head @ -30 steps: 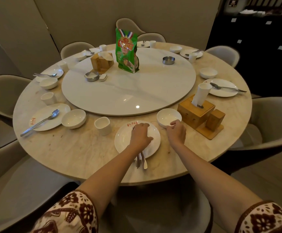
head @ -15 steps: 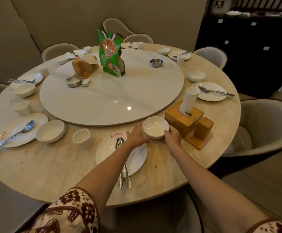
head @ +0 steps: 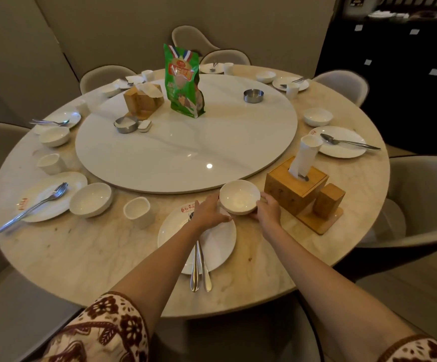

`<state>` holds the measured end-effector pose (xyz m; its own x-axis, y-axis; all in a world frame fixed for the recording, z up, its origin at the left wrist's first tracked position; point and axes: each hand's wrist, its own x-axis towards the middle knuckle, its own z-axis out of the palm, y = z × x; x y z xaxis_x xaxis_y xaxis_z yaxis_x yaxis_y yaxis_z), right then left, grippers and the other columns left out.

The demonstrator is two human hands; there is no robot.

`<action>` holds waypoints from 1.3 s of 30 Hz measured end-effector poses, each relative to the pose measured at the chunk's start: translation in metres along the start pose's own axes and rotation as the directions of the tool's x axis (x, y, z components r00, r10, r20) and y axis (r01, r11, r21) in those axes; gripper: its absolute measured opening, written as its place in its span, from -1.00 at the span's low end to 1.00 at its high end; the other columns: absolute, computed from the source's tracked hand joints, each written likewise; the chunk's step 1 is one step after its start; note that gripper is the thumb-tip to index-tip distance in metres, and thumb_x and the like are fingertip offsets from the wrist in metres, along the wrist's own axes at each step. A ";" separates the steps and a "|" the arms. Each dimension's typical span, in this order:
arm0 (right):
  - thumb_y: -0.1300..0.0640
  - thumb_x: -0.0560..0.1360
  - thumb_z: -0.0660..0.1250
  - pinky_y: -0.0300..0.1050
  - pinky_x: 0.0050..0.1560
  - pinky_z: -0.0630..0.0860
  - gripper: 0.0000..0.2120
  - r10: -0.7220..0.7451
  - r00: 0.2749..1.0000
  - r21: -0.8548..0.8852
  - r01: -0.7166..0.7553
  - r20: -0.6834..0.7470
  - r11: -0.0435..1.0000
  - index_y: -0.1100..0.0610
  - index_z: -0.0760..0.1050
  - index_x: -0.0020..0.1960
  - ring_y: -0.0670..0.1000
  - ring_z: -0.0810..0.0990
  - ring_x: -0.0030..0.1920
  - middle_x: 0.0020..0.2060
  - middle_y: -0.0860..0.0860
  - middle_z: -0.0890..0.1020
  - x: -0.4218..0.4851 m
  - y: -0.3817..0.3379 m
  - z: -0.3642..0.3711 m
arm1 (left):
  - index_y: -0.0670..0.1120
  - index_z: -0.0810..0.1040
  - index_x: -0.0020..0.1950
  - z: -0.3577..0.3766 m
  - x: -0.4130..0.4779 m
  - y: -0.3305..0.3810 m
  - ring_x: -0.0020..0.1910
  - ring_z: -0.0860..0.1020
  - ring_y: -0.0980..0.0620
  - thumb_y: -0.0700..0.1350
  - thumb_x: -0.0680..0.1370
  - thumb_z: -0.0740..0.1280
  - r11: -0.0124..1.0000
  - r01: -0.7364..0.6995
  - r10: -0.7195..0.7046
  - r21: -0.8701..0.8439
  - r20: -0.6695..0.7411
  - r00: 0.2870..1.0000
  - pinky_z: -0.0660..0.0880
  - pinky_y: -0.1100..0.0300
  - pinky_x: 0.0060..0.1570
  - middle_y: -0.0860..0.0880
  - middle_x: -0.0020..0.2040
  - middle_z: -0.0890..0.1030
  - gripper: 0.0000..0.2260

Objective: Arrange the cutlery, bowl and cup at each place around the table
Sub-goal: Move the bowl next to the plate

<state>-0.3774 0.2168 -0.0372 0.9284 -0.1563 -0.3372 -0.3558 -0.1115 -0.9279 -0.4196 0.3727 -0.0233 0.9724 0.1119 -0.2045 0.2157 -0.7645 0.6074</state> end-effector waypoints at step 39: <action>0.13 0.63 0.10 0.02 0.49 0.18 -0.56 -0.395 0.406 -0.315 0.908 0.824 0.276 0.26 0.26 0.47 0.16 0.23 0.49 0.49 0.20 0.26 -0.212 0.067 0.140 | -0.22 0.44 0.19 -0.127 -0.102 -0.142 0.16 0.48 -0.15 -0.21 0.44 0.38 0.993 0.115 -0.109 -0.014 -0.452 0.885 0.43 0.07 0.06 -0.17 0.17 0.50 -0.65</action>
<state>-0.5829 0.3794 -0.0503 0.6057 0.7896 0.0985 0.7110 -0.4814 -0.5126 -0.5378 0.5502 0.0091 0.8773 0.4696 0.0995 0.3278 -0.7374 0.5906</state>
